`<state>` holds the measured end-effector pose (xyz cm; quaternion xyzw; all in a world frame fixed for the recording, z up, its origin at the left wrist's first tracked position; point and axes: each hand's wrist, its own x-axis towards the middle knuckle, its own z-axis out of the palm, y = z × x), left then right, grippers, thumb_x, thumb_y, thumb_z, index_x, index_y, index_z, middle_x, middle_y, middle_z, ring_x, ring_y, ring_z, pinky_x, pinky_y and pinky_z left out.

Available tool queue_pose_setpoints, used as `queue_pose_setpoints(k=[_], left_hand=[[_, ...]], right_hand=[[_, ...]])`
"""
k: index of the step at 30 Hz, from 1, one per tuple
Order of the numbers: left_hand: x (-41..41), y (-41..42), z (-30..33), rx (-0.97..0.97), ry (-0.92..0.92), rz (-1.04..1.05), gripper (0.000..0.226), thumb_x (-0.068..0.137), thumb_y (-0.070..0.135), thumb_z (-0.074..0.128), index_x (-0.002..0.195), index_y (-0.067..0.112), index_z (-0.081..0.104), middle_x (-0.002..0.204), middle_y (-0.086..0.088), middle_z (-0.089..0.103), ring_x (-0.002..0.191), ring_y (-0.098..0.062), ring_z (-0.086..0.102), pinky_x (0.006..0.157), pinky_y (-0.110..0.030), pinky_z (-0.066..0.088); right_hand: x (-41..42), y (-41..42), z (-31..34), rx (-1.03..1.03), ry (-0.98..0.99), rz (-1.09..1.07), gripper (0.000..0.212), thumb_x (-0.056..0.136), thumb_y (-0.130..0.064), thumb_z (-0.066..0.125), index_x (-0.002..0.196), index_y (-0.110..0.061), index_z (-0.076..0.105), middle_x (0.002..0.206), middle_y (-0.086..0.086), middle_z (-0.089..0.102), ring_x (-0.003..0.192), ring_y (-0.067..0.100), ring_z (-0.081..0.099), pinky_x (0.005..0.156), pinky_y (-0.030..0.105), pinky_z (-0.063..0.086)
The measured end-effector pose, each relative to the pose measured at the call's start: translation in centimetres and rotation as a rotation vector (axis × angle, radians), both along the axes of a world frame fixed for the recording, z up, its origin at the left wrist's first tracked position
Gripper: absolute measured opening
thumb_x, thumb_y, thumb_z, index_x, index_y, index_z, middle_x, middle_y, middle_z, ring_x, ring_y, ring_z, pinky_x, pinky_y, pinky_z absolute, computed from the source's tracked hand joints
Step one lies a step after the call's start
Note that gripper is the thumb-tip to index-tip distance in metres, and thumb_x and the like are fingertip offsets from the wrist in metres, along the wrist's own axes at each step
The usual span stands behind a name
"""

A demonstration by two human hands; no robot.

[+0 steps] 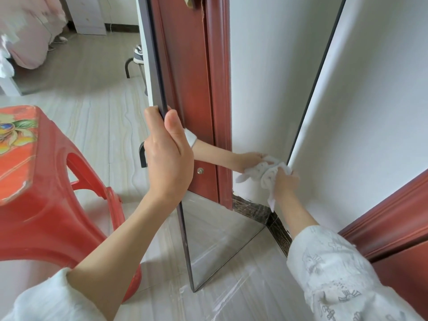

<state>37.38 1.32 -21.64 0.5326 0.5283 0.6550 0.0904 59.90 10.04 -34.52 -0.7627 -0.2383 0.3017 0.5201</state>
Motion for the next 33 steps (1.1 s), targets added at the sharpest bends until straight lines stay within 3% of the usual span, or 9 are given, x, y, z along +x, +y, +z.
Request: queue_pose_setpoints(k=[3,8,11,15,20,23,28,31,33], left_hand=[[0.0,0.1,-0.2,0.004,-0.007,0.01,0.019,0.099,0.022,0.021,0.087,0.011,0.031,0.056,0.011,0.028,0.046,0.0,0.037,0.046,-0.015,0.029],[0.0,-0.2,0.0,-0.017,0.007,0.002,0.021,0.097,0.026,0.02,0.087,0.01,0.031,0.055,0.009,0.028,0.047,0.0,0.039,0.046,-0.022,0.026],[0.0,-0.2,0.1,-0.002,-0.002,-0.005,0.021,0.096,0.027,0.021,0.086,0.011,0.03,0.053,0.008,0.026,0.046,-0.002,0.038,0.045,-0.023,0.025],[-0.1,0.0,0.0,0.006,-0.015,-0.008,0.022,0.097,0.028,0.021,0.086,0.011,0.029,0.053,0.008,0.026,0.045,-0.005,0.036,0.044,-0.023,0.023],[0.0,0.0,0.0,0.055,-0.014,-0.001,0.042,0.09,0.05,0.012,0.085,0.011,0.029,0.05,0.008,0.024,0.042,-0.007,0.035,0.041,-0.021,0.025],[0.0,0.2,-0.2,0.068,-0.008,0.01,0.04,0.093,0.048,0.014,0.085,0.012,0.03,0.05,0.011,0.023,0.041,-0.005,0.036,0.04,-0.017,0.026],[-0.1,0.4,-0.4,0.06,0.005,0.022,0.022,0.096,0.033,0.019,0.083,0.019,0.03,0.051,0.014,0.023,0.04,-0.004,0.035,0.039,-0.013,0.025],[0.0,0.3,-0.4,0.055,0.007,0.023,0.02,0.098,0.024,0.022,0.084,0.012,0.029,0.051,0.012,0.022,0.04,-0.002,0.036,0.041,-0.011,0.028],[0.0,0.3,-0.3,0.06,0.016,0.026,0.027,0.099,0.033,0.018,0.085,0.012,0.029,0.05,0.012,0.022,0.04,-0.003,0.037,0.042,-0.012,0.029]], right_hand=[[0.5,0.2,1.7,-0.069,0.013,0.067,0.034,0.092,-0.016,0.046,0.116,0.007,0.054,0.118,0.026,0.059,0.086,0.028,0.055,0.074,0.035,0.043],[0.6,2.1,9.6,0.31,-0.015,-0.047,0.042,0.067,-0.03,0.049,0.099,-0.007,0.062,0.088,0.009,0.057,0.079,0.019,0.051,0.071,0.032,0.041],[0.5,3.4,13.8,0.517,-0.062,-0.017,0.007,0.078,-0.018,0.054,0.084,-0.019,0.051,0.082,0.0,0.056,0.07,0.015,0.053,0.065,0.021,0.043],[0.2,4.5,15.5,0.66,-0.148,-0.01,0.017,0.082,-0.014,0.054,0.073,-0.026,0.046,0.07,-0.011,0.052,0.061,0.004,0.049,0.058,0.011,0.041],[2.7,4.4,8.2,0.45,-0.123,-0.052,0.02,0.084,-0.017,0.053,0.069,-0.026,0.042,0.077,-0.004,0.052,0.076,0.016,0.046,0.071,0.023,0.039],[3.3,3.7,3.1,0.292,-0.118,-0.04,0.005,0.09,-0.019,0.051,0.092,-0.017,0.046,0.096,0.007,0.051,0.086,0.016,0.045,0.071,0.02,0.034],[3.6,2.6,-0.5,0.046,-0.036,0.04,0.036,0.095,-0.018,0.047,0.125,0.002,0.044,0.113,0.014,0.053,0.099,0.023,0.051,0.075,0.026,0.036],[4.2,3.2,0.1,0.04,0.012,0.042,0.02,0.09,-0.015,0.048,0.108,-0.005,0.05,0.104,0.015,0.054,0.093,0.019,0.049,0.065,0.025,0.04],[4.0,4.3,2.0,0.12,0.004,-0.058,0.018,0.087,-0.017,0.048,0.104,-0.012,0.052,0.099,0.007,0.052,0.089,0.018,0.049,0.068,0.025,0.041]])
